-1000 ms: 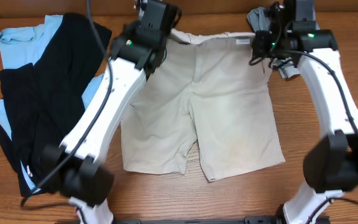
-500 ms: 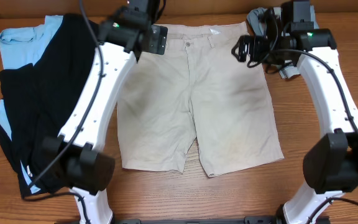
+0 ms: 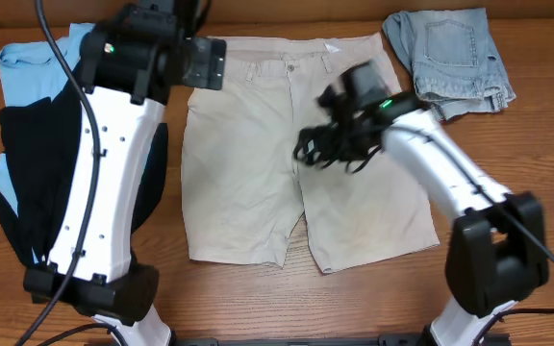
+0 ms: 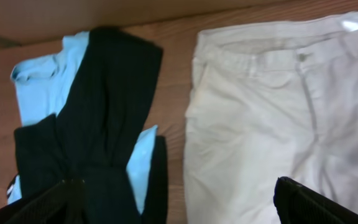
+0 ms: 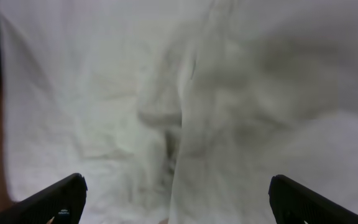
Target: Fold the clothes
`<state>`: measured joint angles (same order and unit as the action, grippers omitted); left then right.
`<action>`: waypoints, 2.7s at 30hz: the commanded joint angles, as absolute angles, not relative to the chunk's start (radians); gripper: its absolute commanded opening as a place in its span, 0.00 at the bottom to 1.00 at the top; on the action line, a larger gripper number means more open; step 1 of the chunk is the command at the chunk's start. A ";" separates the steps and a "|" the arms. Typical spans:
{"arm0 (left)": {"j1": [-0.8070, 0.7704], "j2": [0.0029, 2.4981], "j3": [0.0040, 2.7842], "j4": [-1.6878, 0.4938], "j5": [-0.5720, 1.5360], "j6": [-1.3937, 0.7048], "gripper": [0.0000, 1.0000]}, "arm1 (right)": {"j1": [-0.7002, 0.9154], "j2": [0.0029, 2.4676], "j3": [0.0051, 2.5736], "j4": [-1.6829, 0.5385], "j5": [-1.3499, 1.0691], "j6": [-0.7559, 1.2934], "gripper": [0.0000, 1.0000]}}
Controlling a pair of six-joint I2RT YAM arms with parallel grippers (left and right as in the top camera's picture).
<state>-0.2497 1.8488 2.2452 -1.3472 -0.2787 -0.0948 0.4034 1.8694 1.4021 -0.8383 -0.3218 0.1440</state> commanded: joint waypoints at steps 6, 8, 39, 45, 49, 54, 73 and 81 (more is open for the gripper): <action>-0.216 1.887 2.240 -1.357 -0.268 -0.082 1.00 | 0.540 1.884 1.307 -0.725 0.049 0.267 0.94; -0.216 1.891 2.240 -1.359 -0.268 -0.082 1.00 | 0.545 1.913 1.307 -0.726 0.050 0.278 0.94; -0.216 1.893 2.240 -1.444 -0.224 -0.082 1.00 | 0.288 2.039 1.307 -1.151 0.049 0.392 0.97; -0.216 1.893 2.240 -1.455 -0.223 -0.082 1.00 | 0.155 2.017 1.307 -1.151 -0.155 0.175 0.89; -0.216 1.893 2.240 -1.454 -0.223 -0.082 1.00 | 0.200 1.931 1.308 -1.142 -0.272 0.096 0.87; -0.216 1.893 2.240 -1.454 -0.223 -0.082 1.00 | 0.304 1.896 1.308 -1.121 -0.271 0.128 0.87; -0.216 1.893 2.240 -1.454 -0.223 -0.074 1.00 | 0.622 1.906 1.310 -0.898 -0.062 0.189 0.85; -0.216 1.893 2.240 -1.455 -0.224 -0.073 1.00 | 0.620 2.028 1.308 -0.983 0.053 0.286 0.85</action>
<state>-0.2161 1.8820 2.2448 -1.4517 -0.2348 -0.0944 0.6224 1.9697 1.3125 -0.9604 -0.0151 0.2253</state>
